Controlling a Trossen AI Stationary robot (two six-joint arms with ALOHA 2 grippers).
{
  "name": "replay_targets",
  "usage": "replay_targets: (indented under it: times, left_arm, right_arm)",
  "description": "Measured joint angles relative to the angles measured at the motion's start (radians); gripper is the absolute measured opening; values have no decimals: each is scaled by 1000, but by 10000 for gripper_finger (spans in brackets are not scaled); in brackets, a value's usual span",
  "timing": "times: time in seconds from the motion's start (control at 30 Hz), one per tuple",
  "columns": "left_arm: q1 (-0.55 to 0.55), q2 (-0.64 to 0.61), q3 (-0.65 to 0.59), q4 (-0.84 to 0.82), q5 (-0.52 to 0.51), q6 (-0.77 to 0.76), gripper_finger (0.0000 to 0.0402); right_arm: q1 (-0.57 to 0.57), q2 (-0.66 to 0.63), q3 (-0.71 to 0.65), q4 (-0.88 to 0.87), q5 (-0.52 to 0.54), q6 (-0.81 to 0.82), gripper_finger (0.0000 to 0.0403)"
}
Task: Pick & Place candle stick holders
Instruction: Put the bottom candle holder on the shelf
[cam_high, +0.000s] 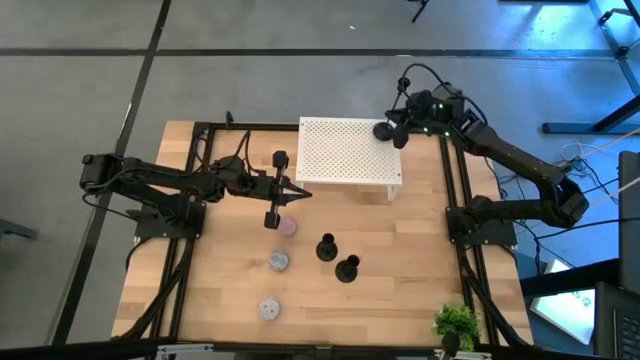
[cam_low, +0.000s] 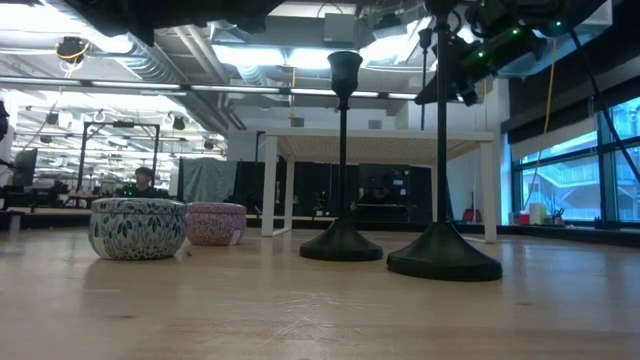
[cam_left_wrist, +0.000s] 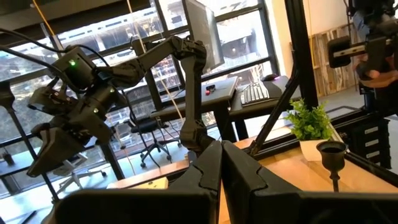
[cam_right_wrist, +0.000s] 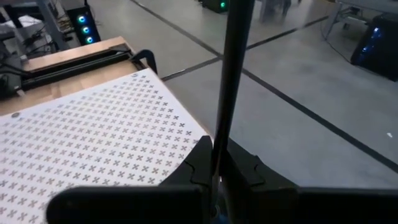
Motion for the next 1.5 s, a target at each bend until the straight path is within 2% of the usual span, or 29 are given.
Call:
replay_targets:
  times: [0.33, 0.63, 0.77, 1.5]
  left_arm:
    - [0, 0, 0, 0, 0, 0, 4]
    - [0, 0, 0, 0, 1, 0, 4]
    - [0, 0, 0, 0, 1, 0, 4]
    - [0, 0, 0, 0, 1, 0, 4]
  right_arm:
    - [10, 2, 0, 4, 16, -22, 14]
    - [10, 60, 0, 69, 17, 5, 14]
    - [10, 61, 0, 67, 66, 4, 14]
    - [10, 60, 0, 44, 60, 0, 29]
